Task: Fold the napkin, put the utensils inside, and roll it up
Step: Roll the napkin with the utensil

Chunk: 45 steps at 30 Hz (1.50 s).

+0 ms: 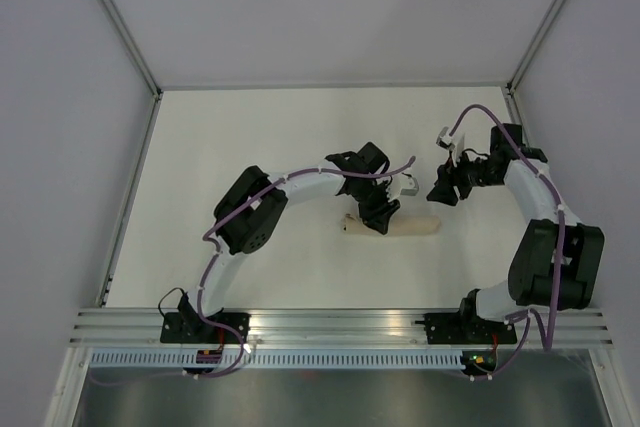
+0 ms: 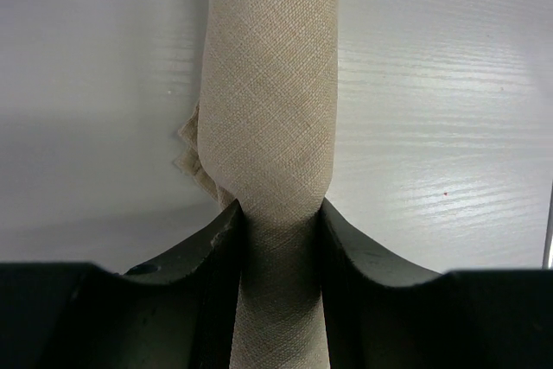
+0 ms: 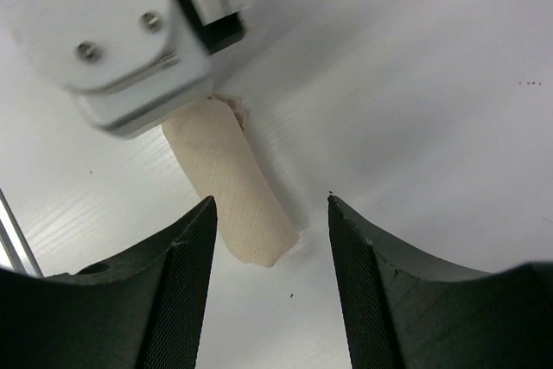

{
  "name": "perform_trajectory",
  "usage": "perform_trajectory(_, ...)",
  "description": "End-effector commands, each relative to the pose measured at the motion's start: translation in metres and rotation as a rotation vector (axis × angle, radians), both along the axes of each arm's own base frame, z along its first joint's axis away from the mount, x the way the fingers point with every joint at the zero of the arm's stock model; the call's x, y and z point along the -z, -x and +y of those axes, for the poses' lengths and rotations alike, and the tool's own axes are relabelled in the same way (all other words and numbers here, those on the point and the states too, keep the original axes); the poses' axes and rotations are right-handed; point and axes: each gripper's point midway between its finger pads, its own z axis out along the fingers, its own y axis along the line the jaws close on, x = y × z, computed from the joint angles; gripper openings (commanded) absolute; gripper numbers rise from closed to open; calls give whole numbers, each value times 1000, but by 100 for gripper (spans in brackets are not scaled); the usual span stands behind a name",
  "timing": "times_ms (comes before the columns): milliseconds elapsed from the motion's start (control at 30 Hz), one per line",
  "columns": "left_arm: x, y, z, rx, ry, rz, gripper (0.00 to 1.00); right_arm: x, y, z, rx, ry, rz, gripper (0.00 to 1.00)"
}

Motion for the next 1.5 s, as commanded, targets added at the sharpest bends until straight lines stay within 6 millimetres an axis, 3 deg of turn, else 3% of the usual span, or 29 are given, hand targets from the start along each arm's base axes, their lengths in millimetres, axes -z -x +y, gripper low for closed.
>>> perform_trajectory(0, 40, 31, 34, 4, -171, 186, 43, -5, 8, 3, -120, 42, -197, 61)
perform_trajectory(100, 42, 32, 35, 8, -177, 214, 43, -1, 26, 6, -163, 65, -251, 63)
perform_trajectory(333, 41, 31, 34, 15, -173, 273, 43, 5, 46, 15, -226, 139, -373, 67)
perform_trajectory(567, 44, 31, 32, 10, -183, 330, 43, 30, 62, 46, -327, 270, -450, 72)
perform_trajectory(1467, 47, 23, 33, -6, -190, 383, 43, 95, 65, 98, -499, 471, -364, 70)
